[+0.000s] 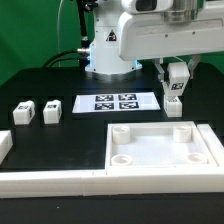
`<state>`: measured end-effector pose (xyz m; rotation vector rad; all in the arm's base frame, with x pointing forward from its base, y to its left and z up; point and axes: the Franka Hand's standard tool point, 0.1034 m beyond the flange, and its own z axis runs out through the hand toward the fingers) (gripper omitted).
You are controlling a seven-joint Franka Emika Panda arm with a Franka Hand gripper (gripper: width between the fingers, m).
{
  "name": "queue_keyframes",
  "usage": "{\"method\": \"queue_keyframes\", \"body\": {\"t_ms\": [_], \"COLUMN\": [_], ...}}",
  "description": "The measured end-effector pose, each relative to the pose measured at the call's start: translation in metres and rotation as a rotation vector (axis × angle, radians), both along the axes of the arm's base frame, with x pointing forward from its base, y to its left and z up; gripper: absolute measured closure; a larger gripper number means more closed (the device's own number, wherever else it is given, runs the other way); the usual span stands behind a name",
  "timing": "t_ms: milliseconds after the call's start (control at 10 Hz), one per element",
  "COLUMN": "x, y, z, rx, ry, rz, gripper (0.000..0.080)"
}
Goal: Assemble one leg
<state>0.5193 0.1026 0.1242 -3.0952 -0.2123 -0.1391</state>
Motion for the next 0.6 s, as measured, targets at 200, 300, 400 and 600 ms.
{"method": "queue_keyframes", "body": {"t_ms": [200,300,400,600], "x": [0.025,0.029,0.025,0.026], "y": [-0.015,-0.015,-0.015,-0.015], "z": [0.009,0.01,0.007,0.007], "rx": [0.008,0.015,0.013,0.013], "ry": [-0.146,-0.215,-0.194,-0.195], "rz": [0.052,0.045,0.048,0.048], "gripper": [0.0509,0.0509,0.0509,0.0509]}}
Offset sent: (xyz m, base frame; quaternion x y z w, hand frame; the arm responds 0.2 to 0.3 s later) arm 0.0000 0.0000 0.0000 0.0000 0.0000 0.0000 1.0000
